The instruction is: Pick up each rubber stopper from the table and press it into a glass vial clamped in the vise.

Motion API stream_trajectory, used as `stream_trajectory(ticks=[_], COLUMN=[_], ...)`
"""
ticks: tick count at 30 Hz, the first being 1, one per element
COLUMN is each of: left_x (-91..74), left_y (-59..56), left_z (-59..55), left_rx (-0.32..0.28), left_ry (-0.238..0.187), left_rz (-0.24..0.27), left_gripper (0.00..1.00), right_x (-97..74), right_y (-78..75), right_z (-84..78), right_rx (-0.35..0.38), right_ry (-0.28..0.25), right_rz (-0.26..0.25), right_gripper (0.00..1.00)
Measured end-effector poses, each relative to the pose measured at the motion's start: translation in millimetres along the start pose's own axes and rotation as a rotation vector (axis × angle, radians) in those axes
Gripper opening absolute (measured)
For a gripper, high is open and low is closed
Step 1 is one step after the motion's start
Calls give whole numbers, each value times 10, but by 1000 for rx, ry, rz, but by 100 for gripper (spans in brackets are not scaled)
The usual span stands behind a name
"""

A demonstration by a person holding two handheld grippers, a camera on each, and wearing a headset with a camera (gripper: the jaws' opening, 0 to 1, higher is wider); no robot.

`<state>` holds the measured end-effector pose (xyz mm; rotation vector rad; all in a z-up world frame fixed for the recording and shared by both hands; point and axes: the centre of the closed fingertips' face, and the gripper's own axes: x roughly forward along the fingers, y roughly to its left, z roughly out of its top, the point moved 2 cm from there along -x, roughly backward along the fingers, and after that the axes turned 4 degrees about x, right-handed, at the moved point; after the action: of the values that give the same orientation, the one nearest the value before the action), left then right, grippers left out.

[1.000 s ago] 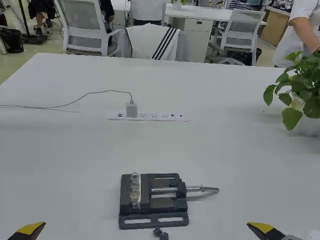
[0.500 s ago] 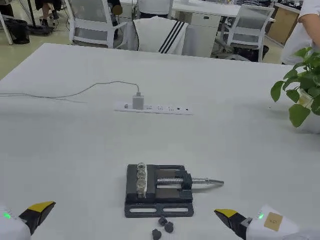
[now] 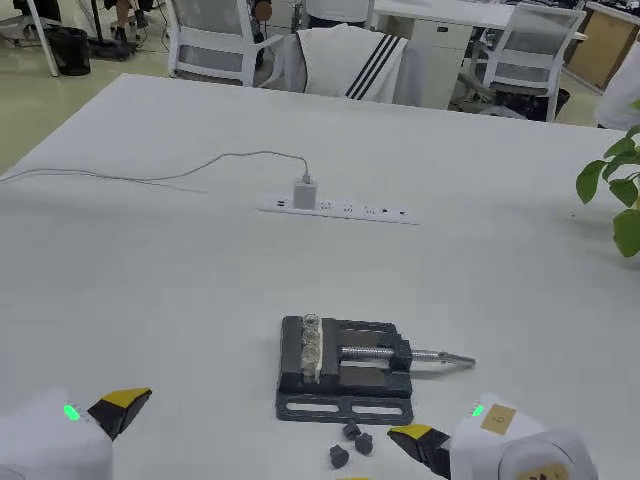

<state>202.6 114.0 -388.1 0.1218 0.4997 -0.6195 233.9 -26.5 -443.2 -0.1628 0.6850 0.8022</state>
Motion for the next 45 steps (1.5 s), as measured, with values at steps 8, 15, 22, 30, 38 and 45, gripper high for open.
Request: stream_trajectory(ticks=[8,15,22,30,38,45], left_x=[-36,-54,-65,-59,-65,-64], left_y=[17,12,11,6,7,7], left_z=[-23,-59,-121,-141,-179,-187], left_rx=[-19,-29,-36,-43,-50,-50], left_ry=[-6,-7,0,2,7,10], left_rz=[-3,-11,-17,-24,-25,-25], left_gripper=[98,98,97,97,96,96], right_x=[99,208,255,300,313,306], right_y=[48,25,18,-1,7,6], right_z=[-4,-100,-133,-145,-165,-159], right_rx=[18,38,53,66,61,53], right_ry=[5,32,36,41,47,43], right_rz=[-4,-38,-64,-87,-88,-87], right_gripper=[24,18,15,13,10,9])
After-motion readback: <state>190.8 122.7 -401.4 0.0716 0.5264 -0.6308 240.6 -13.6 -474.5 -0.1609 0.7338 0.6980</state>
